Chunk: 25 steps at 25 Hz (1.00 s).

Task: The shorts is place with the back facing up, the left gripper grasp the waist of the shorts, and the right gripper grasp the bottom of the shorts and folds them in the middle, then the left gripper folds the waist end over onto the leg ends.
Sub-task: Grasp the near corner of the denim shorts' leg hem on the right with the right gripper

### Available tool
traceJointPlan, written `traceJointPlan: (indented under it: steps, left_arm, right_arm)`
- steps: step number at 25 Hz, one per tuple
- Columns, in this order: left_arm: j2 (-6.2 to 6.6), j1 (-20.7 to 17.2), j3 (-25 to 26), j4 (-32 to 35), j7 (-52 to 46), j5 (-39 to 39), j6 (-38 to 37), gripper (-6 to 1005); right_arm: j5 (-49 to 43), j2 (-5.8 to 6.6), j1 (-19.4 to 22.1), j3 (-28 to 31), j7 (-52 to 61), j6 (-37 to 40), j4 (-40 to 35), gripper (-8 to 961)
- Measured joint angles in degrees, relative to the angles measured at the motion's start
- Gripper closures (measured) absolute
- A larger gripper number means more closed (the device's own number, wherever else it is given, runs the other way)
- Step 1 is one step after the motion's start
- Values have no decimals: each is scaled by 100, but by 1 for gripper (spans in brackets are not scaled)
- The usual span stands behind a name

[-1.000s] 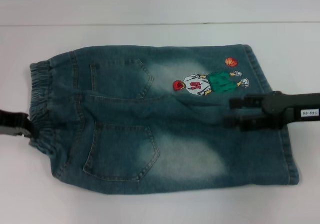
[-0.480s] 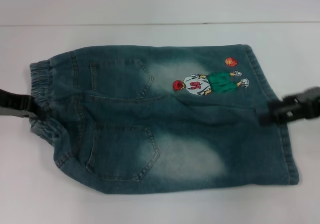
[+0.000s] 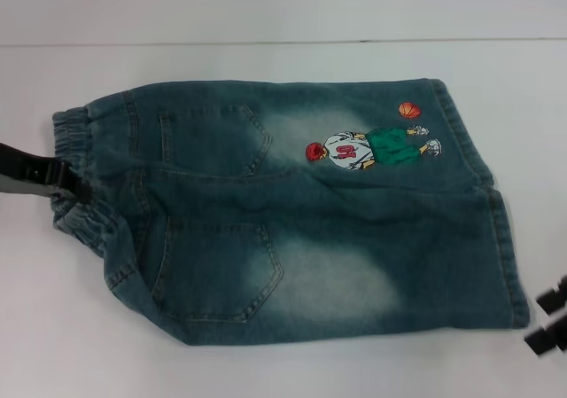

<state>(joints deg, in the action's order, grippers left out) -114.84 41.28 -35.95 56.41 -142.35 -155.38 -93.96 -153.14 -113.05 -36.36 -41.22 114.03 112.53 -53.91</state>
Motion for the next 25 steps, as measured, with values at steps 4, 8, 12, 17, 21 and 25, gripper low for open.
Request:
traceJointPlan:
  steps: [4, 8, 12, 17, 21, 25]
  left_arm:
    - [2, 11, -5, -1, 16, 0, 1, 984]
    - [-18, 12, -9, -9, 44, 0, 0, 984]
    - [-30, 11, -53, -10, 49, 0, 1, 983]
    - [-30, -6, -88, -16, 51, -1, -17, 983]
    - [-49, -19, -89, -17, 57, -1, -12, 984]
    - [-65, -29, -89, -17, 68, -1, 0, 984]
  right_arm:
    - [-351, -25, -2, -81, -37, 14, 37, 14]
    - [-434, -26, -14, -151, -40, -112, 150, 17]
    - [-592, -57, -85, -241, -54, -417, 373, 20]
    - [-588, -136, -173, -244, -129, -520, 495, 24]
    - [-586, -169, -214, -246, -135, -639, 544, 27]
    - [-533, -222, -268, -205, -148, -767, 555, 30]
